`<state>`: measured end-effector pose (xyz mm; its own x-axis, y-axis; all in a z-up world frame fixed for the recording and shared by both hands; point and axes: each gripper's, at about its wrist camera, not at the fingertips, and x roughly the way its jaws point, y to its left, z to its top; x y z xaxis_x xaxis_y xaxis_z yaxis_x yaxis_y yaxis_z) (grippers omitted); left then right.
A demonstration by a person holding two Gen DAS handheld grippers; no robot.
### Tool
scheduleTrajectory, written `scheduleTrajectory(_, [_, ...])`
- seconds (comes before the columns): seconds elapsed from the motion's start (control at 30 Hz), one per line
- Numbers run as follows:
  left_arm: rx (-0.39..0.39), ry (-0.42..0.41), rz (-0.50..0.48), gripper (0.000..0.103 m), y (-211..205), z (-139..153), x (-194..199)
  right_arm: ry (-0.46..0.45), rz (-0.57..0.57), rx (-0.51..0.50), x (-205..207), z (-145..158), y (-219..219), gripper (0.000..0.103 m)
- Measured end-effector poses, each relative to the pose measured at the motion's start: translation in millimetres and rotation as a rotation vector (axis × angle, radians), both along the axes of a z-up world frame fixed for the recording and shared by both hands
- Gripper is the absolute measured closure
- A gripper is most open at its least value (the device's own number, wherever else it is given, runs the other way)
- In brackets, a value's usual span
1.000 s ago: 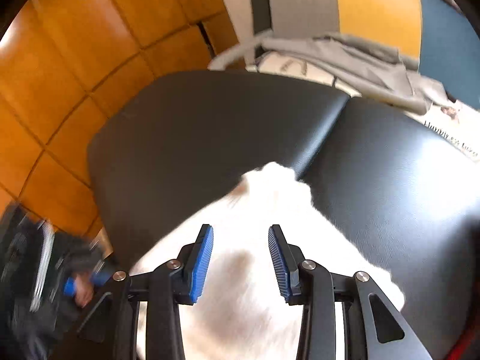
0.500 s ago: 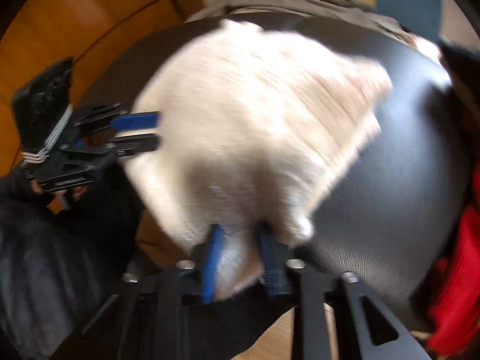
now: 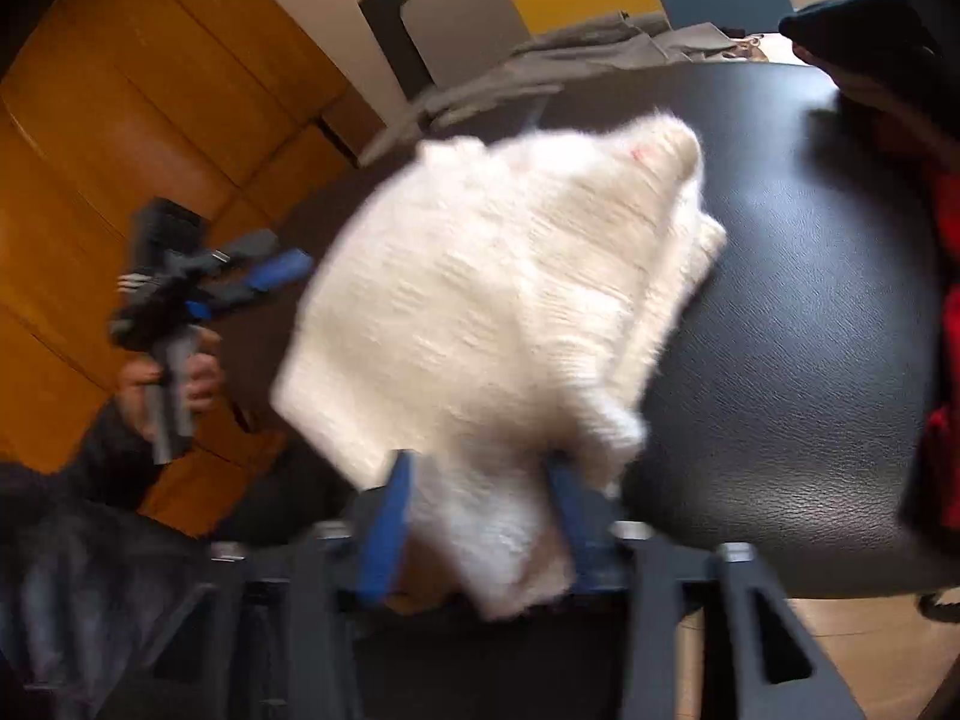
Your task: Fold clothes
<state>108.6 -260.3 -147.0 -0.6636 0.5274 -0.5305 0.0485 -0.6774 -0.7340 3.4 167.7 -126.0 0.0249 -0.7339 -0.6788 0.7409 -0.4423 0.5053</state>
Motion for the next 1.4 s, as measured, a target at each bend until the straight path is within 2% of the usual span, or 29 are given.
scheduleTrajectory(0.03, [0.021, -0.023, -0.007, 0.019, -3, -7, -5, 0.004, -0.008, -0.03, 0, 9, 3, 0.021])
scheduleTrajectory(0.07, [0.038, -0.046, -0.008, 0.019, -5, -15, -10, 0.0, -0.024, -0.066, -2, 17, 6, 0.015])
scheduleTrajectory(0.17, [0.091, -0.079, -0.044, 0.019, -2, -32, -26, -0.078, -0.081, -0.166, -17, 30, 18, 0.007])
scheduleTrajectory(0.3, [0.105, -0.089, -0.087, 0.019, 10, -43, -45, -0.175, -0.193, -0.17, -49, 20, 25, 0.006])
scheduleTrajectory(0.47, [0.114, -0.055, -0.123, 0.019, 19, -46, -60, -0.268, -0.255, -0.128, -81, -12, 16, 0.006])
scheduleTrajectory(0.6, [0.109, -0.045, -0.146, 0.019, 26, -45, -63, -0.348, -0.218, -0.092, -91, -37, -10, 0.005])
scheduleTrajectory(0.7, [0.085, -0.039, -0.145, 0.018, 30, -44, -65, -0.376, -0.175, -0.12, -94, -39, -28, 0.004])
scheduleTrajectory(0.73, [0.068, -0.037, -0.144, 0.018, 32, -42, -65, -0.387, -0.16, -0.126, -95, -39, -34, 0.0])
scheduleTrajectory(0.9, [0.009, -0.047, -0.144, 0.018, 41, -37, -67, -0.355, -0.101, -0.085, -91, -38, -56, 0.0])
scheduleTrajectory(1.03, [0.006, -0.067, -0.129, 0.018, 42, -37, -67, -0.386, -0.111, -0.107, -95, -40, -62, 0.0])
scheduleTrajectory(1.2, [-0.007, -0.079, -0.1, 0.018, 46, -36, -68, -0.301, -0.098, -0.056, -82, -34, -65, 0.0])
scheduleTrajectory(1.3, [-0.027, -0.06, -0.091, 0.018, 48, -35, -66, -0.244, -0.111, -0.026, -74, -31, -61, 0.012])
scheduleTrajectory(1.37, [-0.037, -0.056, -0.083, 0.018, 49, -35, -66, -0.238, -0.116, -0.022, -72, -31, -60, 0.025])
scheduleTrajectory(1.4, [-0.044, -0.052, -0.078, 0.018, 51, -35, -66, -0.239, -0.118, -0.023, -71, -31, -60, 0.026])
